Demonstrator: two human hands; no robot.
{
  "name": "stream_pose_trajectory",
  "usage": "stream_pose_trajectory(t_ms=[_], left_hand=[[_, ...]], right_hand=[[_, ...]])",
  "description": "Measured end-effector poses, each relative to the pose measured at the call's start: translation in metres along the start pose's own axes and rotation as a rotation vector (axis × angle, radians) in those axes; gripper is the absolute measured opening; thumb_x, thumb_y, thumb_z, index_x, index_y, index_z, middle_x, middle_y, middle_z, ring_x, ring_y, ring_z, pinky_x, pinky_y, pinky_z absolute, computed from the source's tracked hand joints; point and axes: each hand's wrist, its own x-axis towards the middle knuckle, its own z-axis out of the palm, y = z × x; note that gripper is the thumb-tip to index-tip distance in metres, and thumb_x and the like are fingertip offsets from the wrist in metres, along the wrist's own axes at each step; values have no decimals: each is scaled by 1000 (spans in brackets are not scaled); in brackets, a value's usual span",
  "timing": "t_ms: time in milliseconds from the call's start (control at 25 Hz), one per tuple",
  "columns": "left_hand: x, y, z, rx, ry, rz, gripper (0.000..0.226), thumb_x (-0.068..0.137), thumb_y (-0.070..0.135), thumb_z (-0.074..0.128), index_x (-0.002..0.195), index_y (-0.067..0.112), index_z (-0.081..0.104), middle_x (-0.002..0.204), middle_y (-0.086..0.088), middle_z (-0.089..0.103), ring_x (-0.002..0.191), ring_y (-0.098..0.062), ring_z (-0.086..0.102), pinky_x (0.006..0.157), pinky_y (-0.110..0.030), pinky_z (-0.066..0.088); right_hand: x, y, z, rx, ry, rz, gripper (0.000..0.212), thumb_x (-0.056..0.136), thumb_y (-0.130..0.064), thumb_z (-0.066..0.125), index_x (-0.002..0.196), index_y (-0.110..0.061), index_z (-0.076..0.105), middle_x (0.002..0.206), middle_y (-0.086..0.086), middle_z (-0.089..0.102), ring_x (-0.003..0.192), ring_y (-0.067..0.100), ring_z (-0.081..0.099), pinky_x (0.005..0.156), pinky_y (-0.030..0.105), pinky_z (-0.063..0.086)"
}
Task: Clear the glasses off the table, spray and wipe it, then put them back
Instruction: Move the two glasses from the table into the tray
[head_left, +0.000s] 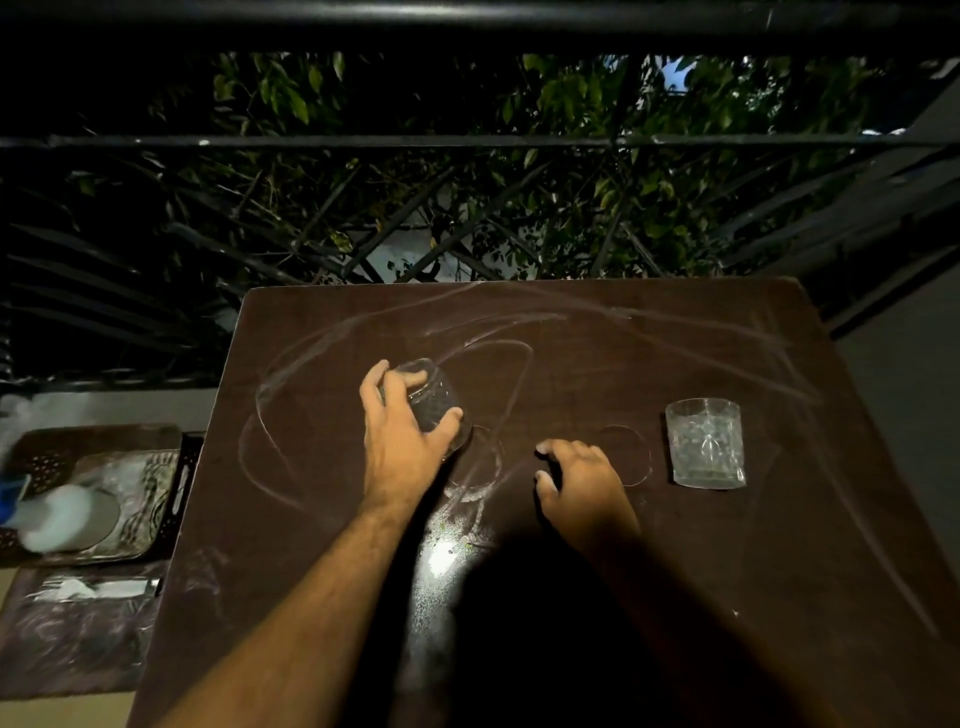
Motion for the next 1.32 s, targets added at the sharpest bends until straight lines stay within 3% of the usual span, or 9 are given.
stream_pose_trajectory(t_ms=[160,360,520,760,880,1000,1120,1200,1320], left_hand=[[-13,-8,11,22,-54,130,46,76,30,81,110,32,50,155,13,20,136,-14,40,105,-35,39],[-16,-9,15,68,-70,151,59,66,24,87,109,31,48,145,12,26,130,-13,43,105,-42,46],[-8,-6,16,180,-99,147,90,63,27,89,138,35,38,140,7,27,131,-17,39,110,-40,42],[-8,0,14,289,-147,108,93,66,32,87,140,41,32,136,0,30,123,-27,43,99,-46,49],[-7,-2,14,283,-174,77,93,67,34,86,139,45,29,136,1,30,119,-30,51,93,-52,54],[-7,-2,14,304,-177,82,94,67,34,86,139,46,27,136,1,29,118,-32,53,90,-53,55],[-9,-2,15,283,-169,88,94,66,32,86,140,44,29,135,0,30,119,-31,51,95,-51,52],[-9,-2,15,263,-167,93,94,66,31,87,140,43,29,135,1,30,119,-31,52,97,-50,52],[-9,-3,15,264,-171,97,95,66,32,87,140,43,29,135,1,30,118,-30,53,97,-49,53]], right_hand=[[-4,10,3,13,28,9,35,89,-30,61,121,-15,62,110,5,64,103,25,53,86,34,42],[-5,19,1,20,63,30,36,89,-32,61,121,-16,62,110,5,64,103,25,53,84,33,42],[-3,17,-3,-17,92,60,38,91,-37,57,123,-18,61,114,1,63,108,21,49,84,33,43],[8,17,-31,-417,348,101,42,85,-39,64,119,-15,63,118,7,58,101,29,48,81,42,43],[11,29,-46,-519,316,303,59,81,-42,69,132,-17,53,144,12,41,125,39,37,96,53,35],[5,54,-55,-438,223,579,86,80,-46,71,149,-27,23,161,18,5,140,50,16,109,61,22],[-7,74,-54,-340,193,627,104,81,-44,74,152,-35,-2,159,26,-2,125,46,42,98,53,41],[-10,79,-55,-340,186,598,100,85,-41,71,152,-38,-4,158,27,2,117,42,48,91,50,46],[-10,81,-60,-277,179,563,82,89,-34,65,148,-45,10,158,23,1,117,41,44,88,49,48]])
